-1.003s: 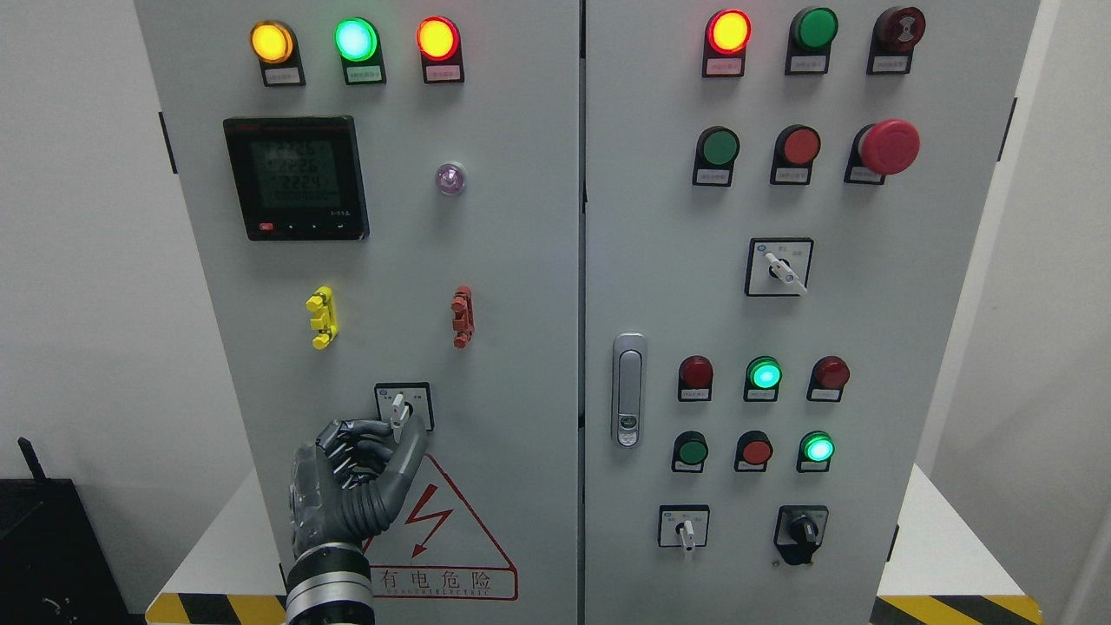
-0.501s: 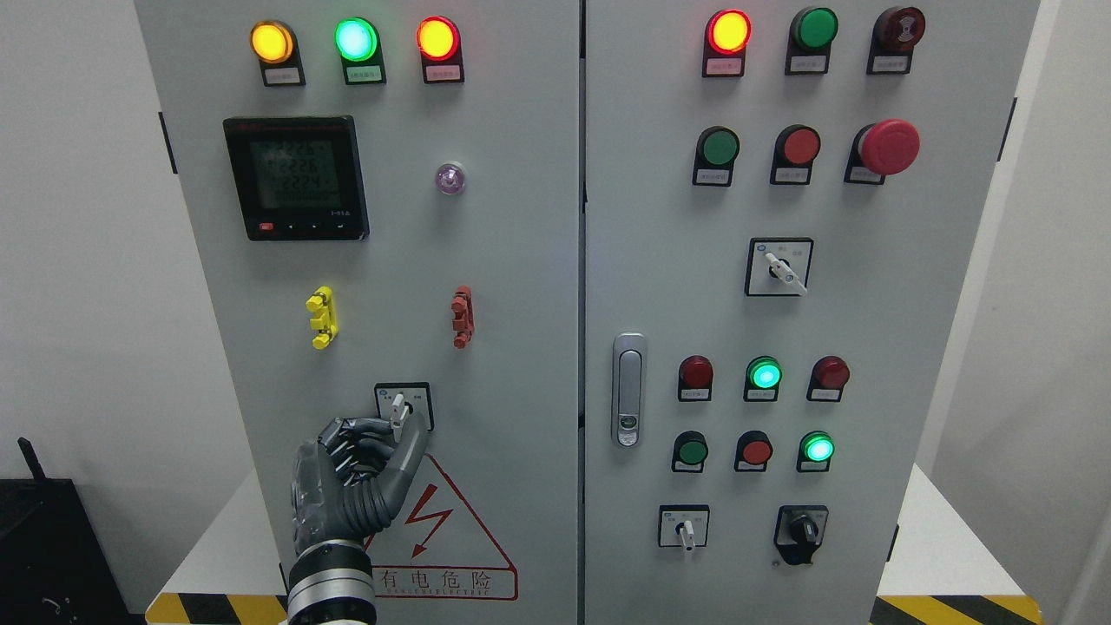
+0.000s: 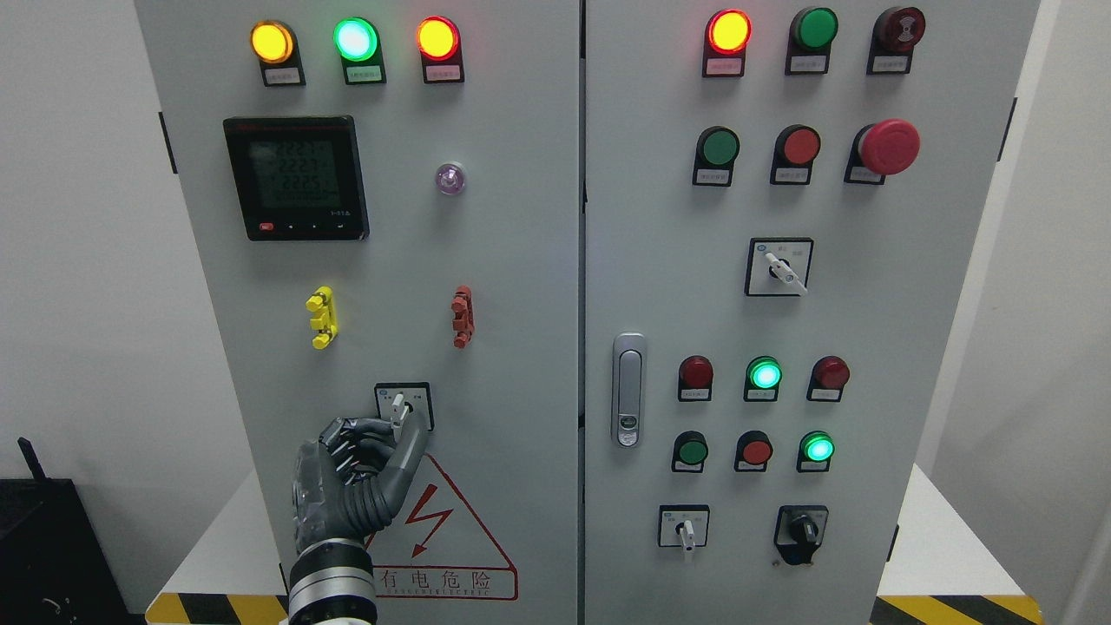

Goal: Turn on light switch 1

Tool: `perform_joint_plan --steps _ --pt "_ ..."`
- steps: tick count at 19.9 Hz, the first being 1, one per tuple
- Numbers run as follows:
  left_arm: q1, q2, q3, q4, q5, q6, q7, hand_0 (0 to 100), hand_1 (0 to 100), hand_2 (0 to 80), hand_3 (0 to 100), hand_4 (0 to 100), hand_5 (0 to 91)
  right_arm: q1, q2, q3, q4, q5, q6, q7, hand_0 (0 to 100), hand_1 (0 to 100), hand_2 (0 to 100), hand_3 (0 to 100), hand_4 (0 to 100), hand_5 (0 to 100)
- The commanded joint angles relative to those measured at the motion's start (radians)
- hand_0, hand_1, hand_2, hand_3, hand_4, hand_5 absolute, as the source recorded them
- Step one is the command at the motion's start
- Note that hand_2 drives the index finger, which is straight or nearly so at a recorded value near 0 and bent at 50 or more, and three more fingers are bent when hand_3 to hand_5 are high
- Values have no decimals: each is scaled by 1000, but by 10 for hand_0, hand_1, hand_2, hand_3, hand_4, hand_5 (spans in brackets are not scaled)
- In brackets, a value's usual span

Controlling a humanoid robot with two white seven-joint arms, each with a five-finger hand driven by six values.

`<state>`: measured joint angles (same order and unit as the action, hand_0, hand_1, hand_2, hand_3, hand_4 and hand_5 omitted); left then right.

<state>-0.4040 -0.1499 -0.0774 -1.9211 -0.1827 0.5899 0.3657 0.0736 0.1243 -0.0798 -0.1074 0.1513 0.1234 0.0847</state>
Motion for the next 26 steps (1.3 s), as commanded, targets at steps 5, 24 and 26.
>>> perform_joint_plan --steps 5,24,26 --pt "-7 0 -1 1 0 2 -1 199 672 585 830 801 673 -1 0 0 0 1 -1 0 303 0 0 0 0 0" --pt "-9 -2 -1 2 0 16 -2 265 661 599 836 809 680 0 0 0 0 -1 -1 0 303 0 0 0 0 0" --pt "-9 -2 -1 2 2 16 -2 284 656 599 837 809 681 0 0 0 0 1 -1 0 303 0 0 0 0 0"
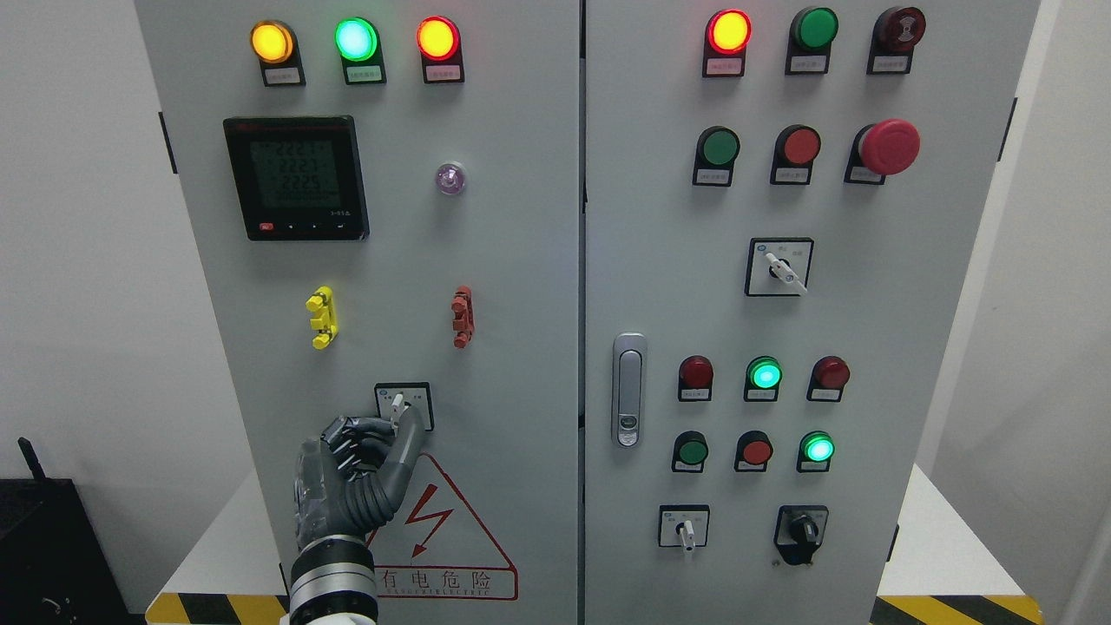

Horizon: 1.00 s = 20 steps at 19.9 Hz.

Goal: Turn on light switch 1

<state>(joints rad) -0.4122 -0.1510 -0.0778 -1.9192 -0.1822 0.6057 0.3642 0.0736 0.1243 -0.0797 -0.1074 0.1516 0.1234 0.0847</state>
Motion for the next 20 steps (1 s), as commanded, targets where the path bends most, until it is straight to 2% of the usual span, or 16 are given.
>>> perform_joint_plan --steps 1,20 --pt "-2 1 0 0 1 0 -1 296 656 600 837 809 681 0 0 0 0 -1 -1 0 303 0 0 0 0 0" --pt "0 1 -4 3 0 0 -1 486 622 605 845 814 692 0 0 0 0 0 -1 0 303 0 0 0 0 0"
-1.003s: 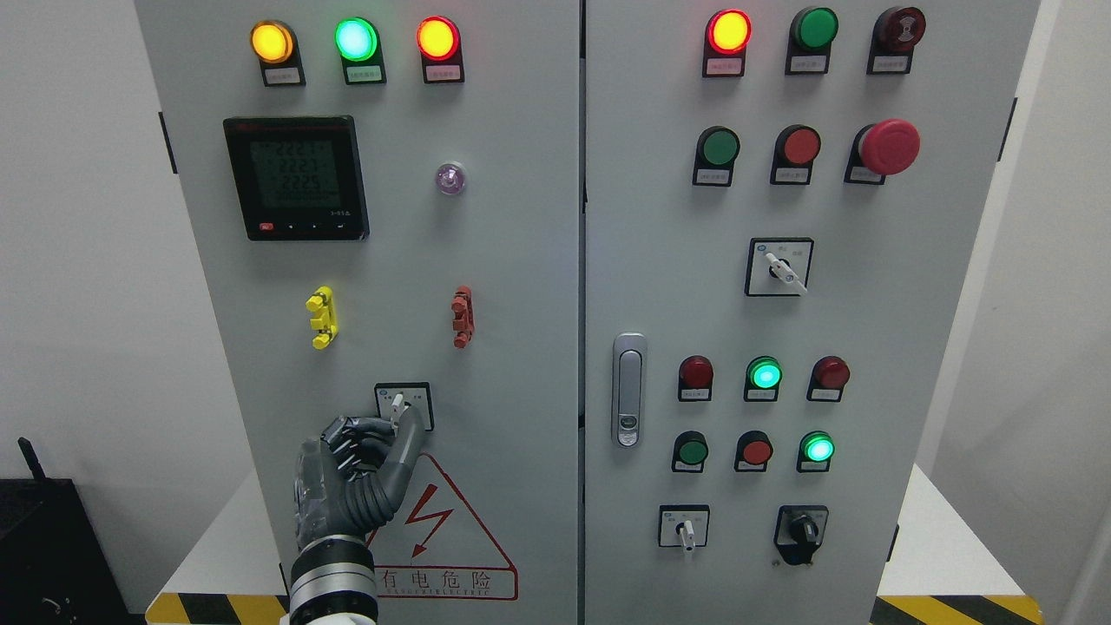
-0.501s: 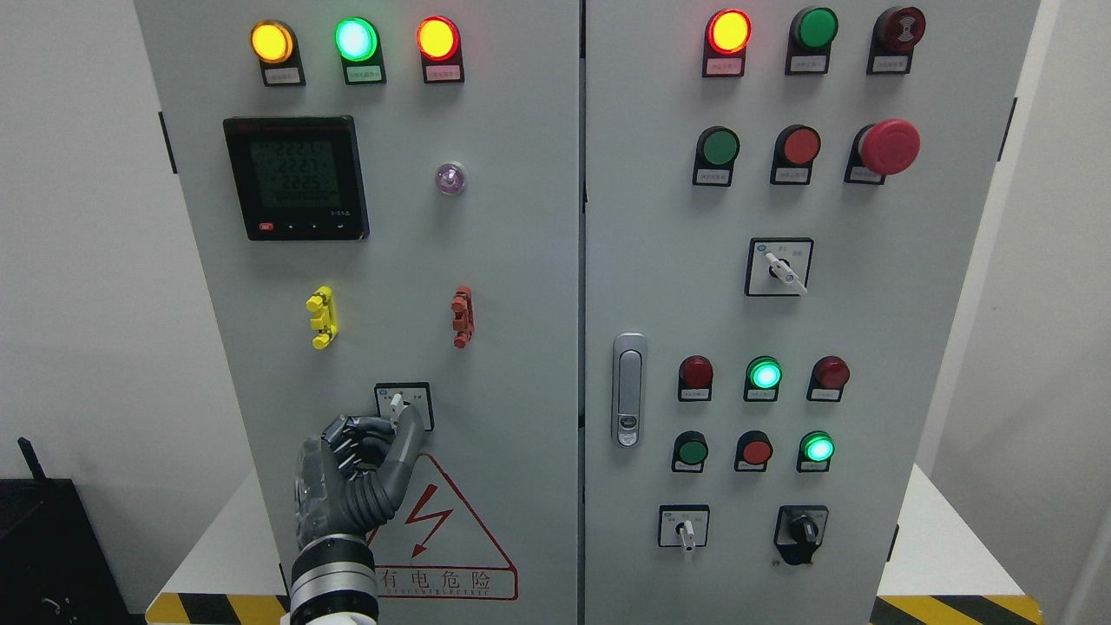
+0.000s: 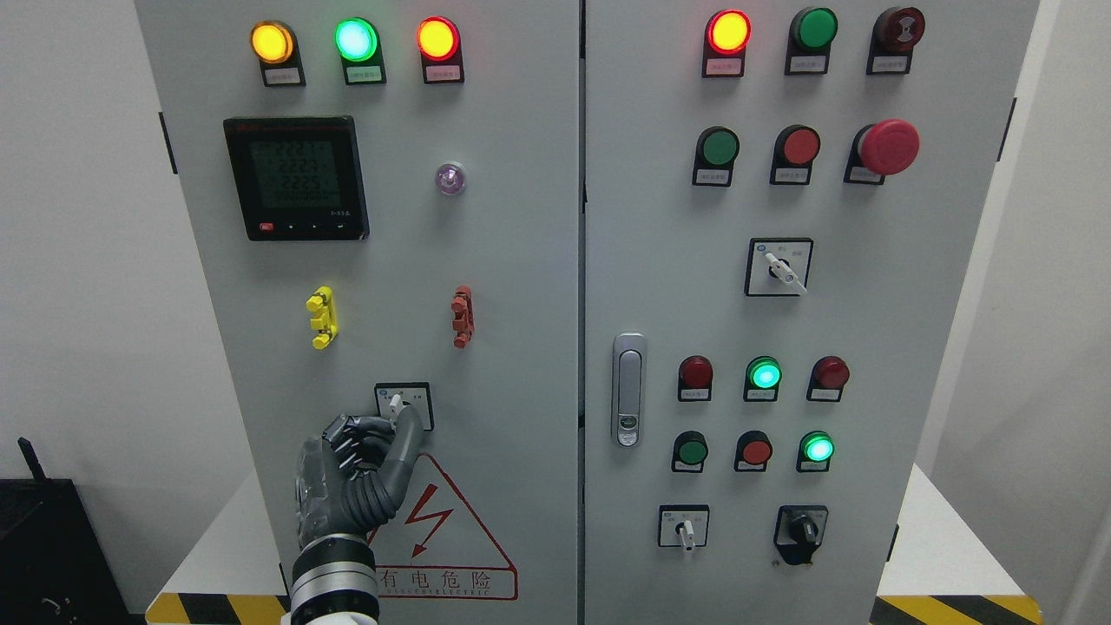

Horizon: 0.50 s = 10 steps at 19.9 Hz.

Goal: Turn on light switch 1

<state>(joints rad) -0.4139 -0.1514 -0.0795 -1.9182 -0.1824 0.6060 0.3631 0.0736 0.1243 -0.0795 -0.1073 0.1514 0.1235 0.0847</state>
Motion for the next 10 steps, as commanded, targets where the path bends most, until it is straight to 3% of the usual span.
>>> perform_joint_plan --steps 1,10 --pt "0 1 -3 4 0 0 0 493 621 606 845 815 692 0 0 0 0 0 -1 0 303 0 0 0 0 0" --pt "0 1 -5 8 1 0 -1 549 588 609 852 819 693 0 0 0 0 -1 -1 0 303 0 0 0 0 0"
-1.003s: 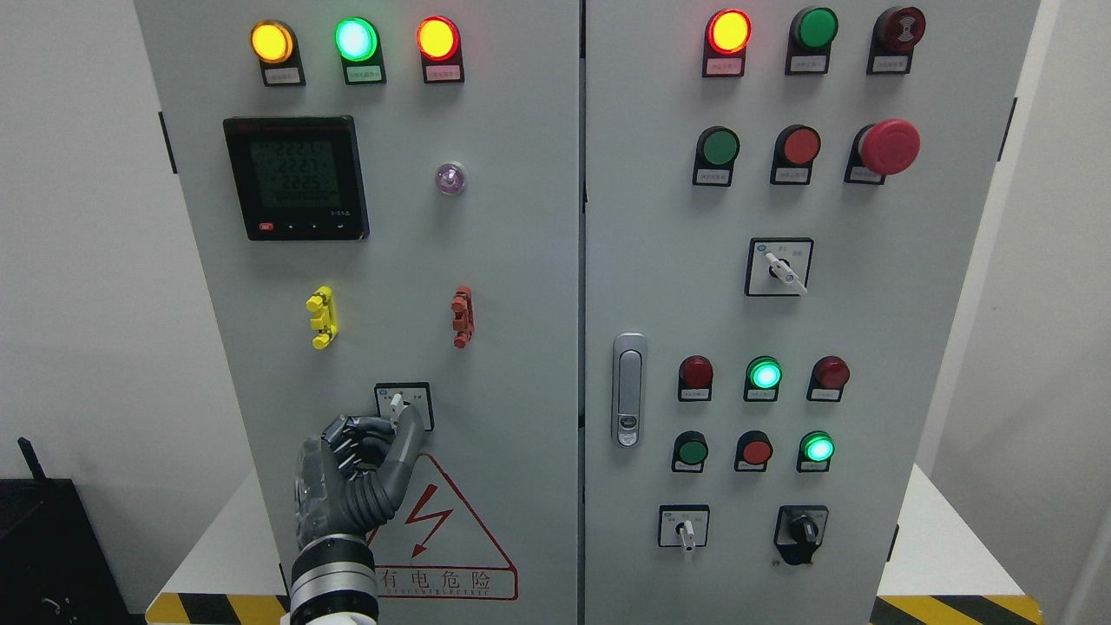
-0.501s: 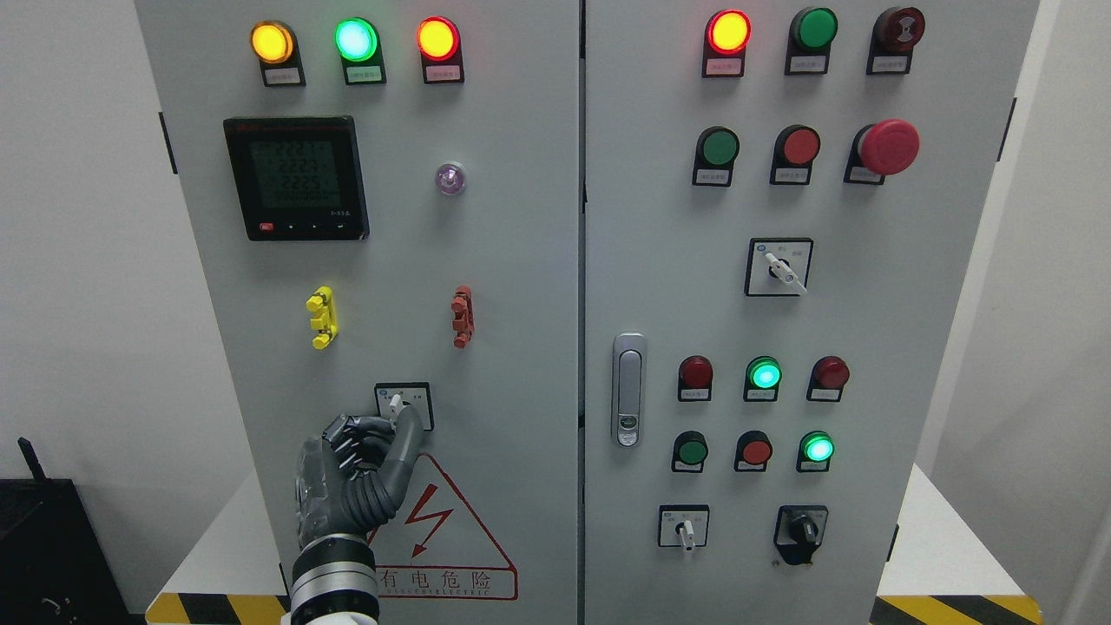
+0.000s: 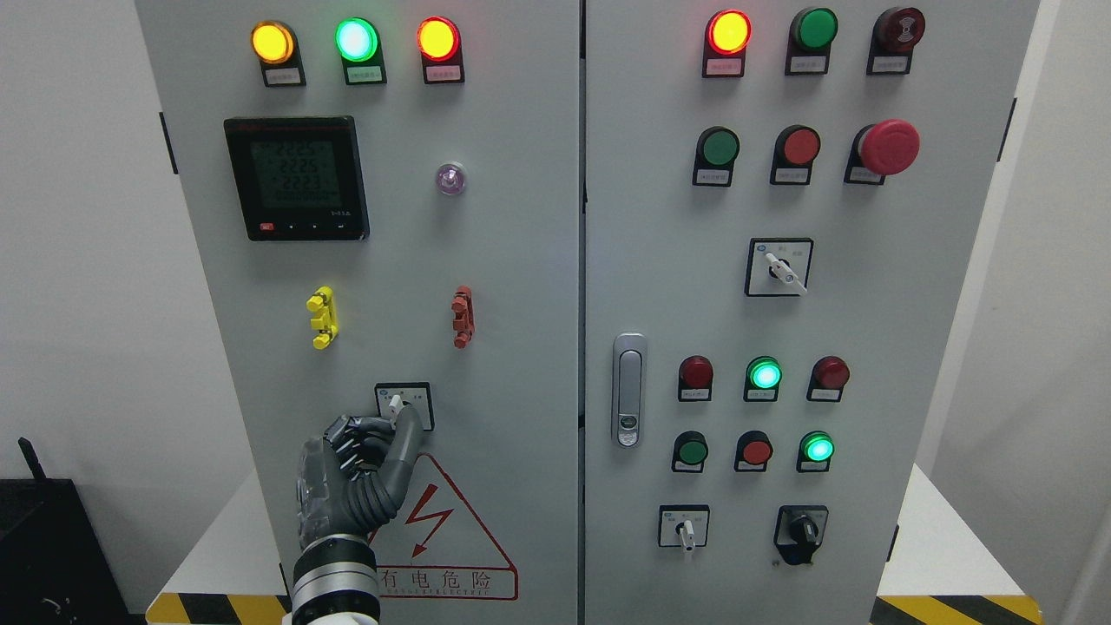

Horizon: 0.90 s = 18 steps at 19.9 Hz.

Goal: Turn on light switch 1

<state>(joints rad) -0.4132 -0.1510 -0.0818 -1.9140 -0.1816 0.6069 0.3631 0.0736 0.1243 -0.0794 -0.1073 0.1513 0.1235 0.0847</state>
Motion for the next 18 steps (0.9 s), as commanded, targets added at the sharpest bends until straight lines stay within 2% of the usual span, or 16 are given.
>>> perform_joint_plan --steps 1,18 --pt "-1 -1 -3 4 1 -1 -1 557 582 609 853 820 693 0 0 0 0 1 -1 0 303 0 0 0 0 0" --pt "-1 -1 -9 4 4 -2 -1 649 550 604 859 821 695 0 0 0 0 1 -1 0 303 0 0 0 0 0"
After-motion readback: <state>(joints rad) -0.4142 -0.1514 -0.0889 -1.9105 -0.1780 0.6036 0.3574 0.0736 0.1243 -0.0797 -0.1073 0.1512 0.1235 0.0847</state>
